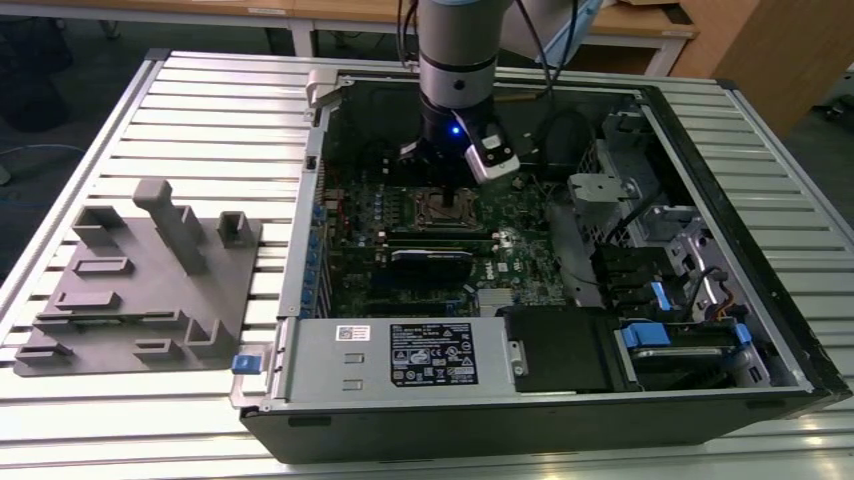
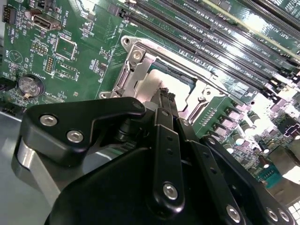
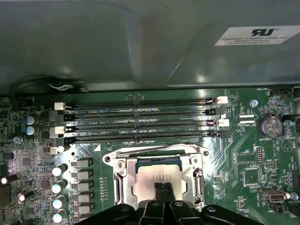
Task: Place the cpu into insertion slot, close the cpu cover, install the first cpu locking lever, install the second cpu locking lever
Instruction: 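Install the first cpu locking lever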
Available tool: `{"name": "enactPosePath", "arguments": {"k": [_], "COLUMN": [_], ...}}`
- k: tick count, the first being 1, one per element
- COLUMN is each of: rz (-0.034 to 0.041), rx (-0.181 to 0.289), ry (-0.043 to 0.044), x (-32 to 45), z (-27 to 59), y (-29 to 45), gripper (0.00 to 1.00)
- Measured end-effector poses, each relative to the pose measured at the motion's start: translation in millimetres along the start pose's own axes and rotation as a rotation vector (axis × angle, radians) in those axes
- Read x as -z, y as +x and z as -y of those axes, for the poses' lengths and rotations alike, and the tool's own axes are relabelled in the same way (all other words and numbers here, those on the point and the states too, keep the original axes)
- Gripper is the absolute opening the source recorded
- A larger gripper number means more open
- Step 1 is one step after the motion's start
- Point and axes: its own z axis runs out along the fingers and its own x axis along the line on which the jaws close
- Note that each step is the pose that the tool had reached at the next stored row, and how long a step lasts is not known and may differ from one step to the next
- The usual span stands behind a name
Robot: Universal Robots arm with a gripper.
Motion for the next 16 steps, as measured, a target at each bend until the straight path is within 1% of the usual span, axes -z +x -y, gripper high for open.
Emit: {"name": "enactPosePath", "arguments": {"k": [2,3,6,11,16], "rz": [0.0000,0.0000,0.0001,-0.0001,0.0000], "rx": [0.000,0.000,0.000,0.000,0.000], "ry": [-0.0004,-0.0009,-0.0010,-0.0008,-0.0019], "x": [1.3,4.7,7.3,7.6,7.7], "z": [0.0,-0.2,-0.3,0.0,5.5], "y": [-0.1,-0.3,-0.5,-0.6,-0.9], "gripper": [0.11,0.11,0.11,0.11,0.11]}}
